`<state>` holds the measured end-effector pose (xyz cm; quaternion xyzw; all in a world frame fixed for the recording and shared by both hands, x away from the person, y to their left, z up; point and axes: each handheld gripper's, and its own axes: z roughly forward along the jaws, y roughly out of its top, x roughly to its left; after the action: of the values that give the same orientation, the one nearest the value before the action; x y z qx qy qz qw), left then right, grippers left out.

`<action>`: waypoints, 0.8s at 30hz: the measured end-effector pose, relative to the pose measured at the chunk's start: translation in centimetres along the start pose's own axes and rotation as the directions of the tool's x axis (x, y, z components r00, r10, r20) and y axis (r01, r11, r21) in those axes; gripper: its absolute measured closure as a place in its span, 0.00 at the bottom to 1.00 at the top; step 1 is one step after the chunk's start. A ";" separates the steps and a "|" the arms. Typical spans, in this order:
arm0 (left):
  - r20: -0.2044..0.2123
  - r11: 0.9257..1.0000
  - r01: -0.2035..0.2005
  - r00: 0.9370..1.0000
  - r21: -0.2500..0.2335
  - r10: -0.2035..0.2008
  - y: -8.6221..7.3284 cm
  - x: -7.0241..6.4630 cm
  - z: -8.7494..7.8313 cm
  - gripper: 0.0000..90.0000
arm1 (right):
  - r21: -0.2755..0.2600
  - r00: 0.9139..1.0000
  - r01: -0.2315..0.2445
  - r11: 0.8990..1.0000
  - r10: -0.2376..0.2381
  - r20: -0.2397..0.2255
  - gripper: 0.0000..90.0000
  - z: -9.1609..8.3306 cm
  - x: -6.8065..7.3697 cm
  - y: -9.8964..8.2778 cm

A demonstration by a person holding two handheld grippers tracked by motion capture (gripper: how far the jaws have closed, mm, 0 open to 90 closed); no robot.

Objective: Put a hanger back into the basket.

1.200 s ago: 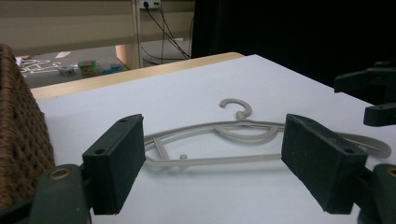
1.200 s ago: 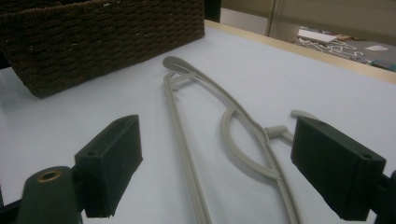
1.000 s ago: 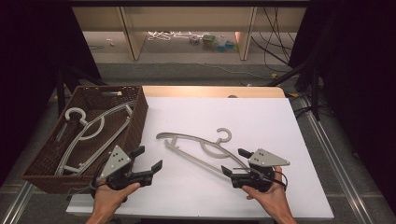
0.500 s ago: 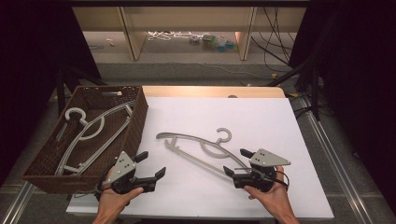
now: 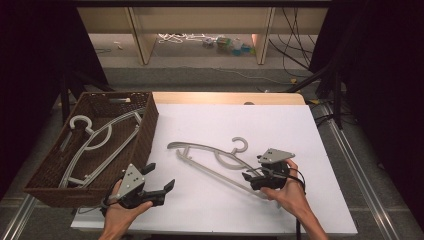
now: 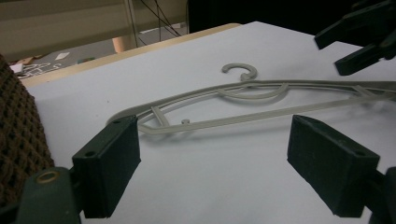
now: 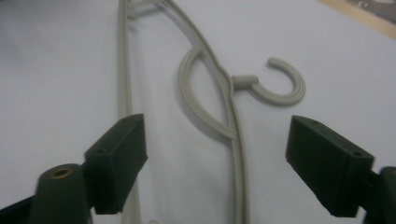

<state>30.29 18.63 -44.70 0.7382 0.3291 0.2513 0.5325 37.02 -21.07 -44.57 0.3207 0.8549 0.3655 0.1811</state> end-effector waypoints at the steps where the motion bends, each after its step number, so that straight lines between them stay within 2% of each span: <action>1: 0.000 1.000 -0.010 1.000 0.009 0.010 0.1 0.0 0.0 0.19 | 0.029 1.000 -0.010 1.000 0.010 0.000 0.27 0.2 -0.3 0.0; 3: 0.007 1.000 -0.006 1.000 0.012 0.005 0.0 -0.1 0.2 0.19 | 0.076 1.000 -0.015 0.997 0.015 0.000 0.29 0.7 -1.0 0.3; 6: 0.015 1.000 0.000 1.000 0.015 -0.001 -0.1 -0.1 0.5 0.19 | 0.121 1.000 -0.019 0.993 0.020 -0.006 0.31 1.6 -2.1 0.6; 8: 0.020 1.000 0.001 1.000 0.025 -0.002 -0.1 -0.2 0.5 0.19 | 0.140 1.000 -0.024 0.990 0.025 -0.002 0.36 2.1 -2.6 0.7; 10: 0.025 1.000 -0.001 1.000 0.027 0.000 -0.1 -0.3 0.5 0.19 | 0.180 0.998 -0.047 0.982 0.053 -0.026 0.38 2.4 -3.1 1.0; 11: 0.026 1.000 0.001 1.000 0.027 -0.002 -0.1 -0.3 0.5 0.19 | 0.193 0.999 -0.029 0.981 0.036 -0.033 0.40 2.6 -3.3 1.0; 14: 0.031 1.000 0.001 1.000 0.017 -0.002 -0.1 -0.3 0.7 0.19 | 0.249 0.998 -0.010 0.968 0.024 -0.051 0.45 3.0 -3.4 1.3; 15: 0.032 1.000 -0.007 0.999 0.017 0.006 -0.1 -0.2 0.7 0.19 | 0.251 0.998 -0.007 0.968 0.021 -0.052 0.47 3.1 -3.4 1.3; 17: 0.031 1.000 -0.002 1.000 0.017 0.002 -0.1 -0.3 0.7 0.19 | 0.287 0.998 -0.009 0.958 0.026 -0.056 0.50 3.4 -3.4 1.3; 18: 0.029 1.000 -0.002 1.000 0.021 0.002 -0.1 -0.4 0.6 0.19 | 0.285 0.998 0.015 0.958 0.005 -0.069 0.51 3.6 -3.5 1.1; 20: 0.027 1.000 -0.001 1.000 0.030 0.000 -0.2 -0.4 0.6 0.19 | 0.303 0.997 0.018 0.953 0.007 -0.080 0.54 3.8 -3.5 1.1; 21: 0.025 1.000 -0.003 1.000 0.029 0.003 -0.2 -0.4 0.6 0.19 | 0.322 0.997 0.006 0.947 0.020 -0.077 0.56 3.8 -3.4 1.2; 24: 0.025 0.999 -0.016 1.000 0.033 0.016 -0.2 -0.3 0.6 0.19 | 0.351 0.995 0.028 0.936 0.007 -0.097 0.62 4.3 -3.3 1.3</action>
<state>30.50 18.09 -45.04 0.7526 0.3206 0.2408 0.5223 42.30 -20.48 -46.23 0.3251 0.9159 0.2210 0.0813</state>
